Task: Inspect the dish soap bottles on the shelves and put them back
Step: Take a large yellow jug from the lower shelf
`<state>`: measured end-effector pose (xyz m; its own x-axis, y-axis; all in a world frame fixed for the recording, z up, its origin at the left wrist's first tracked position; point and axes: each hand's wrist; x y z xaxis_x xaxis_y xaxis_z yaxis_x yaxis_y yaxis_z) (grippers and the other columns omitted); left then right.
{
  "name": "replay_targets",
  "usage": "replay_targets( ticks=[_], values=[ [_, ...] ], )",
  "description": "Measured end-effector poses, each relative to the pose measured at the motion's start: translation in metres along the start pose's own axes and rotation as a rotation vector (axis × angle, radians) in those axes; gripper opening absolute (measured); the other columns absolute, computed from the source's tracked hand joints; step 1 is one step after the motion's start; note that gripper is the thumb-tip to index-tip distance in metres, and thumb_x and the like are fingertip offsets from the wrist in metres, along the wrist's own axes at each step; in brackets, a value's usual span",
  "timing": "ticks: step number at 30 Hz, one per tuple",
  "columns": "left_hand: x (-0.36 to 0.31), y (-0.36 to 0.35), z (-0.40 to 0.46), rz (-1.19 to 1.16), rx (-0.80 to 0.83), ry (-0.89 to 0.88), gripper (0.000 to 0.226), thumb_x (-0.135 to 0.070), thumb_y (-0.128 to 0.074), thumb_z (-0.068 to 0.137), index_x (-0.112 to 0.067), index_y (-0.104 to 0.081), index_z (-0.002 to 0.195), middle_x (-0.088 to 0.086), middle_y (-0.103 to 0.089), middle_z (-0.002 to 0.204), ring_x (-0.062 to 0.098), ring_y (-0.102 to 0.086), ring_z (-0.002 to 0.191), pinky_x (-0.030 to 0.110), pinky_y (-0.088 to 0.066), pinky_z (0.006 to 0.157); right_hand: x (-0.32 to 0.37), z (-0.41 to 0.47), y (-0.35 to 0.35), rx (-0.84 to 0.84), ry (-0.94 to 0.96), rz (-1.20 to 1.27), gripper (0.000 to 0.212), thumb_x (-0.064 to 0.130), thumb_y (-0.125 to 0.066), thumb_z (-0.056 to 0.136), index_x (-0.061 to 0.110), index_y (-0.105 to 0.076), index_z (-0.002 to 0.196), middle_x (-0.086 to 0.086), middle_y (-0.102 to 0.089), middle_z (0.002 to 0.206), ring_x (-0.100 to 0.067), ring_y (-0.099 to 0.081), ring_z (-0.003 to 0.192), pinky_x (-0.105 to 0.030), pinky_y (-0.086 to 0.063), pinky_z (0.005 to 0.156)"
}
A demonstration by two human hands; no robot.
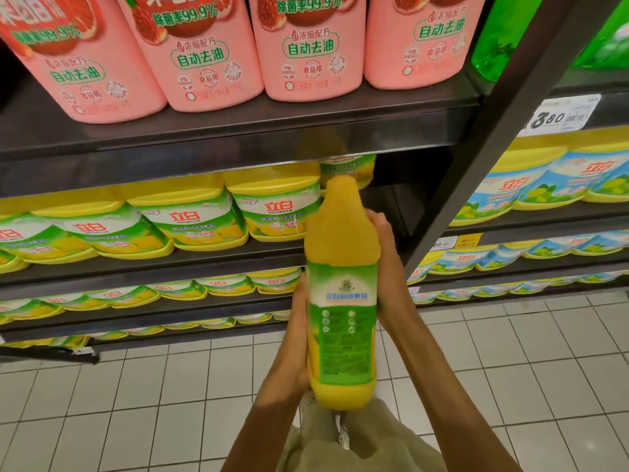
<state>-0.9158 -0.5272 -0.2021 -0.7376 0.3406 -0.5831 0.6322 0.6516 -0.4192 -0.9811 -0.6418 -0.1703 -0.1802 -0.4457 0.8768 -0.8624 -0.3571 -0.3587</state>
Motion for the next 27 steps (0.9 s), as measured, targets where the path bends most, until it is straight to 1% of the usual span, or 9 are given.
replay_targets(
  ticks=[2,4,7,10,13,16,21,24,27],
  values=[
    [-0.009,-0.007,0.005,-0.064,0.039,-0.032,0.055,-0.059,-0.032,0.093,-0.019,-0.061,0.119,0.009,-0.073,0.105,0.021,-0.071,0.088,0.035,-0.060,0.068,0.008,-0.005,0.001,0.086,-0.028,0.041,0.078,0.067,-0.049,0.085,0.011,-0.046,0.140,-0.020,-0.059,0.131,-0.033,-0.060,0.118,-0.050,-0.048,0.101],
    [-0.017,-0.012,0.005,-0.076,0.024,-0.055,0.062,-0.060,-0.034,0.090,-0.018,-0.056,0.131,0.014,-0.068,0.119,0.028,-0.067,0.104,0.042,-0.056,0.082,0.014,-0.007,0.003,0.152,-0.017,-0.040,0.082,0.064,-0.067,0.075,0.015,-0.047,0.138,-0.013,-0.065,0.124,-0.029,-0.066,0.111,-0.045,-0.054,0.093],
    [-0.011,-0.005,0.008,-0.018,-0.033,-0.078,0.066,-0.065,-0.041,0.078,-0.022,-0.062,0.124,0.011,-0.072,0.111,0.028,-0.069,0.102,0.041,-0.058,0.081,0.018,-0.003,0.007,0.096,0.000,-0.107,0.085,0.044,-0.082,0.056,0.015,-0.053,0.130,-0.010,-0.070,0.114,-0.031,-0.068,0.105,-0.046,-0.057,0.087],
    [-0.012,0.007,0.011,0.050,-0.074,-0.139,0.062,-0.065,-0.038,0.081,-0.023,-0.066,0.117,0.008,-0.075,0.099,0.022,-0.074,0.086,0.030,-0.060,0.061,0.018,-0.001,0.019,0.154,-0.065,0.103,0.068,0.036,-0.071,0.075,0.009,-0.053,0.135,-0.018,-0.064,0.127,-0.038,-0.061,0.117,-0.058,-0.045,0.101],
    [-0.019,0.009,0.014,0.012,-0.003,-0.087,0.056,-0.056,-0.032,0.094,-0.018,-0.063,0.122,0.012,-0.074,0.104,0.025,-0.073,0.089,0.034,-0.060,0.069,0.018,-0.002,0.029,0.221,-0.102,0.247,0.070,0.038,-0.064,0.081,0.006,-0.047,0.141,-0.021,-0.054,0.139,-0.040,-0.051,0.128,-0.061,-0.034,0.109],
    [-0.020,0.006,0.013,-0.068,0.101,-0.038,0.061,-0.060,-0.033,0.089,-0.019,-0.063,0.122,0.015,-0.071,0.112,0.028,-0.071,0.096,0.039,-0.060,0.074,0.018,-0.004,0.031,0.254,-0.112,0.275,0.076,0.040,-0.065,0.077,0.006,-0.044,0.142,-0.022,-0.052,0.140,-0.041,-0.049,0.129,-0.061,-0.033,0.110],
    [-0.028,0.002,0.007,0.096,0.026,-0.080,0.063,-0.059,-0.055,0.070,-0.020,-0.066,0.118,0.016,-0.070,0.113,0.034,-0.067,0.103,0.052,-0.051,0.093,0.017,-0.004,0.045,0.242,-0.116,0.195,0.056,0.047,-0.046,0.089,0.016,-0.053,0.134,-0.013,-0.063,0.130,-0.031,-0.061,0.119,-0.044,-0.055,0.092],
    [-0.032,0.002,0.001,0.126,-0.026,-0.112,0.068,-0.054,-0.064,0.065,-0.016,-0.064,0.121,0.016,-0.070,0.112,0.035,-0.066,0.105,0.056,-0.048,0.096,0.020,0.000,0.051,0.162,-0.107,-0.009,0.056,0.053,-0.056,0.082,0.020,-0.059,0.127,-0.008,-0.070,0.119,-0.029,-0.066,0.111,-0.036,-0.060,0.079],
    [-0.039,0.003,-0.006,0.179,-0.062,-0.199,0.080,-0.046,-0.075,0.054,-0.006,-0.058,0.121,0.016,-0.070,0.111,0.033,-0.069,0.099,0.049,-0.054,0.089,0.012,0.000,0.051,0.097,-0.116,-0.027,0.056,0.048,-0.062,0.079,0.020,-0.059,0.127,-0.009,-0.072,0.116,-0.027,-0.070,0.103,-0.037,-0.060,0.077]
  ],
)
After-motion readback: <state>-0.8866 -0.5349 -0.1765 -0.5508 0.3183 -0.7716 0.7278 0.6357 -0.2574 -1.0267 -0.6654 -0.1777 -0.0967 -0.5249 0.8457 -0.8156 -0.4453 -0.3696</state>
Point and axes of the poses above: each hand's wrist, its own z-axis towards the middle knuckle, its own y-axis out of the back of the hand, x = y × z
